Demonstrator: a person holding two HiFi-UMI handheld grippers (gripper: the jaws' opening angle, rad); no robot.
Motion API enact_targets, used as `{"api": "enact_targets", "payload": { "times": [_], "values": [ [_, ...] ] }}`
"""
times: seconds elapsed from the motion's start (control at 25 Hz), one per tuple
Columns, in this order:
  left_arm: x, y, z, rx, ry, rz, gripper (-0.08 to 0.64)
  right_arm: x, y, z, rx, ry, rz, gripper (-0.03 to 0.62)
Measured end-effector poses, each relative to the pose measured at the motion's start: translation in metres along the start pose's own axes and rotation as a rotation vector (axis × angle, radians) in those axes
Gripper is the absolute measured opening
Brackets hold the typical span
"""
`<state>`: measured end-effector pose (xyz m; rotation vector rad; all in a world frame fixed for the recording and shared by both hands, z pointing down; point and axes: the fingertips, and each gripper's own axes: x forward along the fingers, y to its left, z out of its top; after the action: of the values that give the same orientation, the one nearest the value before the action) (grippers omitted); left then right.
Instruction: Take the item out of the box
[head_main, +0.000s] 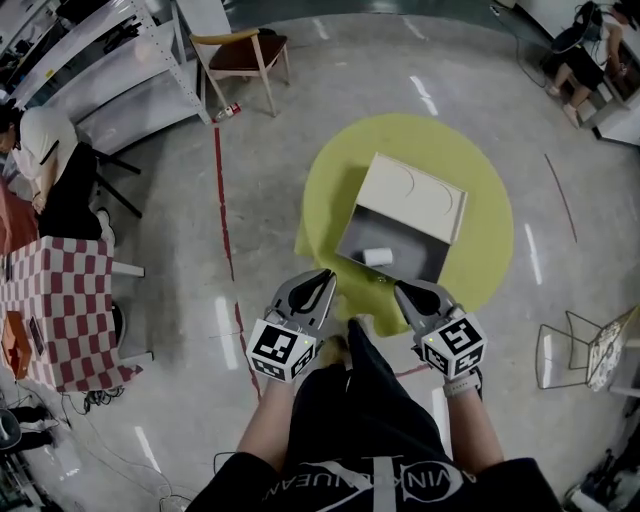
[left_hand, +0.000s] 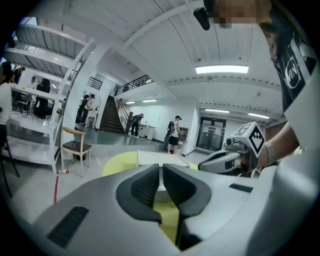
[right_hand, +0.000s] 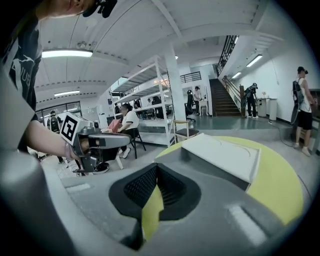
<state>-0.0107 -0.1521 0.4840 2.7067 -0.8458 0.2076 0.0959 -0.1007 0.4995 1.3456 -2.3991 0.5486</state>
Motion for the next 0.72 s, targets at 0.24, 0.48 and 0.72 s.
{"api": "enact_targets", "payload": {
  "times": [0.24,0.48,0.72],
  "values": [
    [0.013,0.002,-0.005,-0.014,0.018,0.001,0.028,0.019,-0.01,-0.001,-0.067,0.084,0.05,0.006],
    [0.022,0.01,-0.016,-0.035,0.04,0.029,0.028,0.037,-0.02,-0.007,-0.143,0.165,0.08,0.006],
    [0.029,0.021,-0.017,-0.048,0.051,0.055,0.028,0.049,-0.028,-0.015,-0.197,0.255,0.117,0.018]
  ]
}}
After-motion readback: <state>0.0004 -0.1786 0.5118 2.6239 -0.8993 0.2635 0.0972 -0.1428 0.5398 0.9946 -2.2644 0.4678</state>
